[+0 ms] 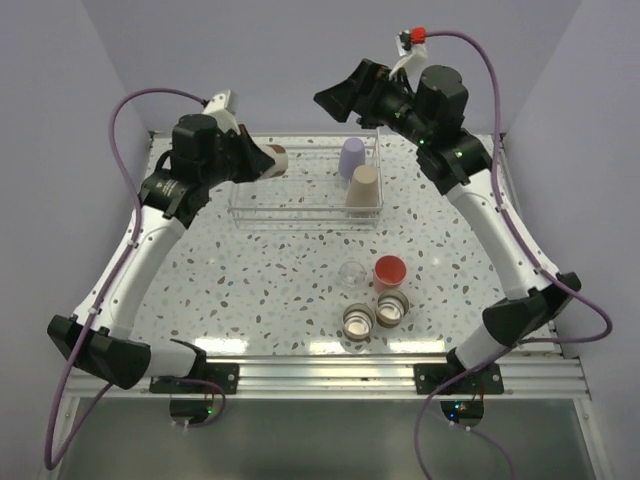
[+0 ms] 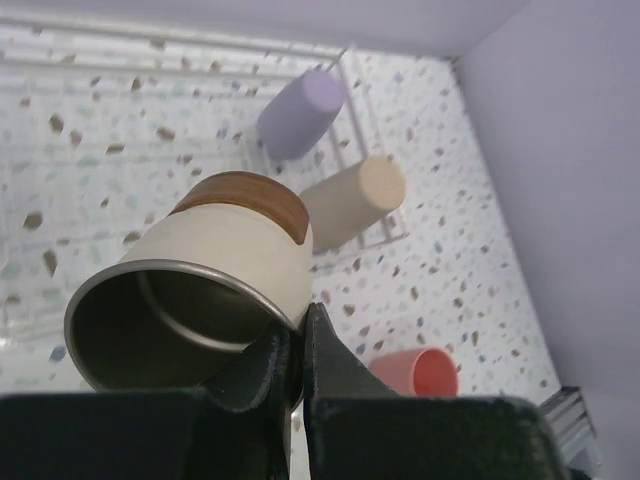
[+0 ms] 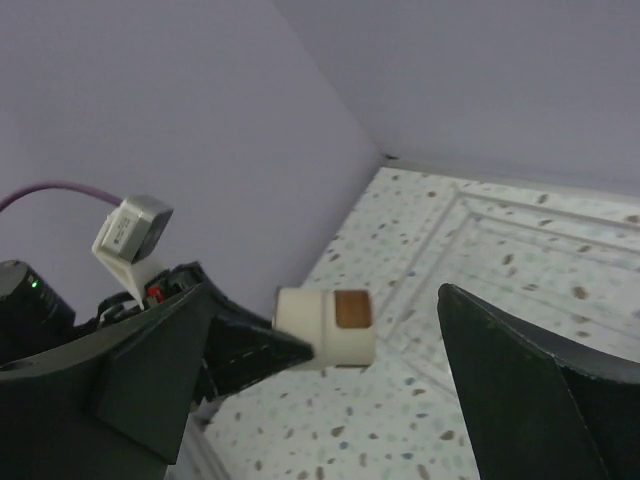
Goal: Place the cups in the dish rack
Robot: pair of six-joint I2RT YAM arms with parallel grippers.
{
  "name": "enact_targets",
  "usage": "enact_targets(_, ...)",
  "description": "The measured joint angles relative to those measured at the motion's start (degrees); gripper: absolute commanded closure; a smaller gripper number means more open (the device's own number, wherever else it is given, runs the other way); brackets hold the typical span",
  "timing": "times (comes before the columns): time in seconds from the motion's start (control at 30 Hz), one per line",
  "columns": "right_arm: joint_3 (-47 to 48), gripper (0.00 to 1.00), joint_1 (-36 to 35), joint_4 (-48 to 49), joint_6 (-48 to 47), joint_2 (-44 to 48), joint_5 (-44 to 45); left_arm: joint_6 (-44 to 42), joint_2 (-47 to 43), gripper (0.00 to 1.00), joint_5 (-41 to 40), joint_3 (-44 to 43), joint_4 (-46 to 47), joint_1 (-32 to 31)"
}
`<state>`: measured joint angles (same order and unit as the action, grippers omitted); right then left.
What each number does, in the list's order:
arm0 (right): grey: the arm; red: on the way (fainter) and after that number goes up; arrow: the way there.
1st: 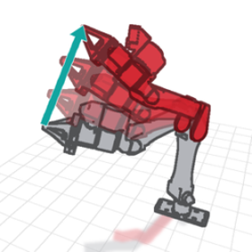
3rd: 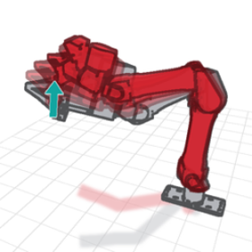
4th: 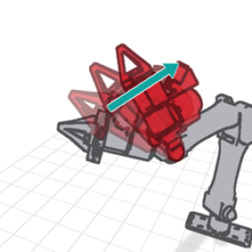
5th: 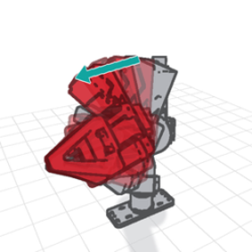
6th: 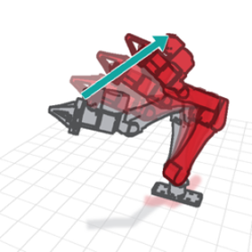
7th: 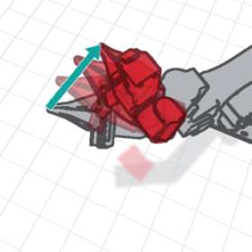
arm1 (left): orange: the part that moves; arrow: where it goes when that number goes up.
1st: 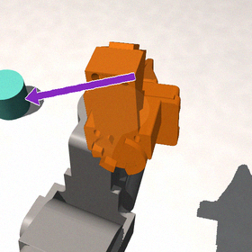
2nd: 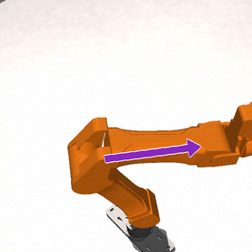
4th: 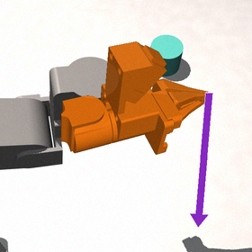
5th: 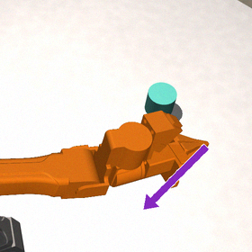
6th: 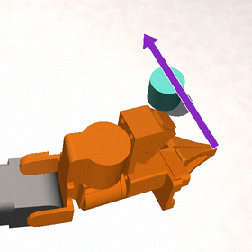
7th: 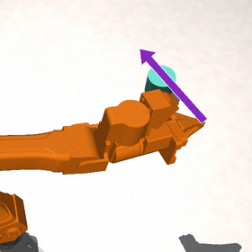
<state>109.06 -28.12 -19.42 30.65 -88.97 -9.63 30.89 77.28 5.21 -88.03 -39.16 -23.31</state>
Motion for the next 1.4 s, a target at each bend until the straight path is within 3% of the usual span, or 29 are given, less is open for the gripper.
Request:
enact_targets(0.17,0.4,0.02,-0.4,9.7,14.3,-8.7,-12.9,4.9,-4.2,1.0,11.5,7.0,22.4,7.1)
enact_targets(0.3,0.4,0.02,-0.5,11.9,19.9,-12.3,-16.6,13.9,-7.4,1.0,19.6,14.8,41.2,11.5)
enact_targets(0.47,0.4,0.02,-0.5,15.3,24.4,-12.8,-18.3,24.2,-7.6,1.0,24.7,21.2,57.9,13.7)
enact_targets(0.77,1.5,0.02,-2.3,19.1,27.8,-13.9,-18.5,35.0,-6.8,1.0,27.8,25.3,75.6,13.8)
enact_targets(1.07,4.6,0.02,-4.2,19.6,28.6,-16.9,-18.4,39.6,-6.2,1.0,27.8,27.9,82.7,13.9)
enact_targets(1.17,5.2,0.15,-4.6,20.3,29.1,-17.8,-18.4,40.1,-6.1,1.0,27.8,28.4,83.6,13.9)
enact_targets(1.2,5.4,0.25,-4.7,20.5,29.4,-18.0,-18.5,40.2,-6.1,1.0,27.7,28.7,83.9,13.9)
enact_targets(1.23,5.6,0.46,-4.9,20.8,29.5,-18.3,-18.5,40.3,-6.1,1.0,27.7,28.9,84.0,13.9)
enact_targets(1.27,5.7,0.58,-5.0,21.3,29.9,-18.4,-18.4,40.5,-6.1,1.0,27.4,29.2,84.1,13.9)
enact_targets(1.33,5.8,0.79,-5.0,21.7,30.1,-18.7,-18.6,40.5,-6.1,0.91,26.8,29.6,84.4,13.9)
enact_targets(1.4,5.8,0.84,-5.0,21.6,29.9,-18.8,-18.4,40.3,-6.2,0.67,26.2,30.1,84.5,13.9)
